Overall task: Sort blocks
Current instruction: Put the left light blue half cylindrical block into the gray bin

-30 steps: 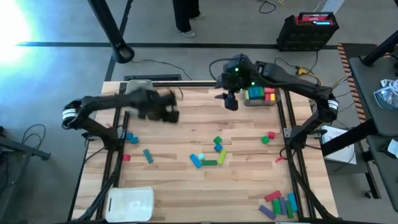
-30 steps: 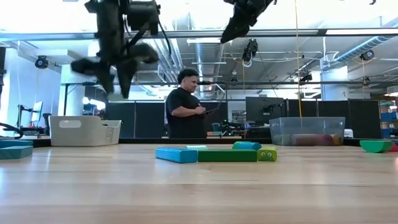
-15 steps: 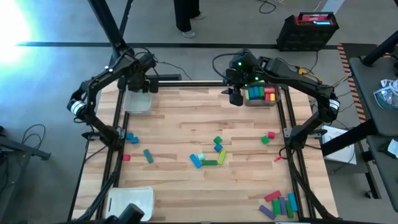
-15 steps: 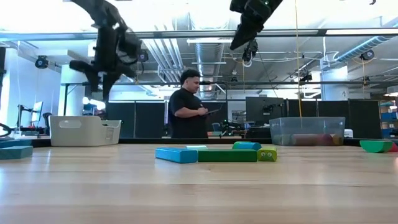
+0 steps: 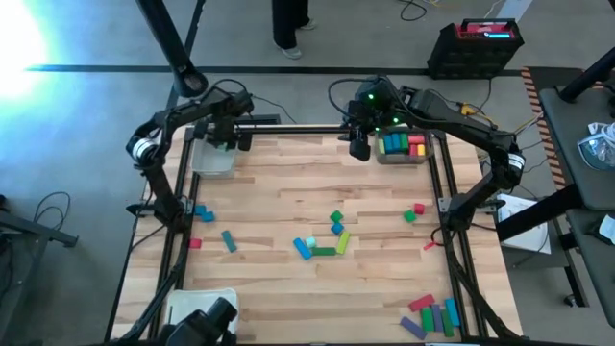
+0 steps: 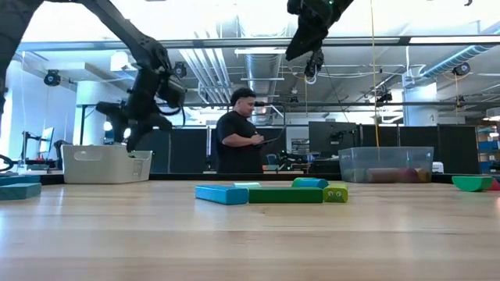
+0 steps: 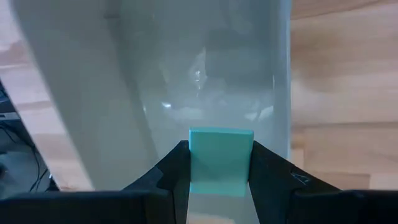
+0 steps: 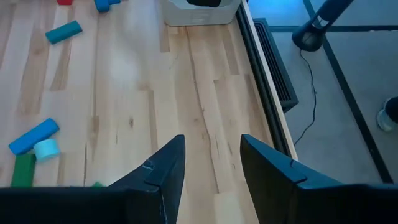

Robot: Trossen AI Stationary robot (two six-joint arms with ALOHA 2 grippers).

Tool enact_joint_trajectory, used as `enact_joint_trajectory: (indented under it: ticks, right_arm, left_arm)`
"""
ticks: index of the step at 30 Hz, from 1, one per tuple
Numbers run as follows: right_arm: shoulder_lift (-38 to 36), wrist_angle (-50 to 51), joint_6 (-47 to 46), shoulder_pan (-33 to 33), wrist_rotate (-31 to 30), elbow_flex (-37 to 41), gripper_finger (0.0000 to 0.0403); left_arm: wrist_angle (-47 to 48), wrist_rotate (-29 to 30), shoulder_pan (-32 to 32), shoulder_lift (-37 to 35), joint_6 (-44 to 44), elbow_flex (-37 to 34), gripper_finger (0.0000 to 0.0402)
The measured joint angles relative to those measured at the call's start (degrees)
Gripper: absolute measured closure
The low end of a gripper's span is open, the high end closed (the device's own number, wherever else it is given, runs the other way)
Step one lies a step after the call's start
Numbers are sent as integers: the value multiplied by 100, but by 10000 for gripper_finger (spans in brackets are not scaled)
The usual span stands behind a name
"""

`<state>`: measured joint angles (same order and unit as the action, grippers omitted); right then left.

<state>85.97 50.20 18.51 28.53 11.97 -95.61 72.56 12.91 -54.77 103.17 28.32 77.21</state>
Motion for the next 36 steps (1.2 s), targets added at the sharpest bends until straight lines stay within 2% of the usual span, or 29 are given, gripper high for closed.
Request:
enact_joint_trajectory:
  ticks: [8, 15, 20, 32, 36]
  right_arm:
    - [2, 1, -136, 0, 0, 0, 272]
    - [4, -154, -145, 0, 0, 2, 285]
    - [4, -438, -159, 0, -1, 2, 295]
    - [7, -619, -144, 0, -2, 2, 317]
    - [7, -620, -143, 0, -4, 3, 322]
  left_arm:
    - [-146, 17, -276, 461, -259, 0, 293]
    - [-167, -127, -539, 556, -502, 0, 293]
    - [-250, -450, -810, 556, -666, 0, 293]
    - [-73, -996, -938, 557, -965, 461, 293]
    - [-42, -1244, -1143, 776, -1005, 459, 293]
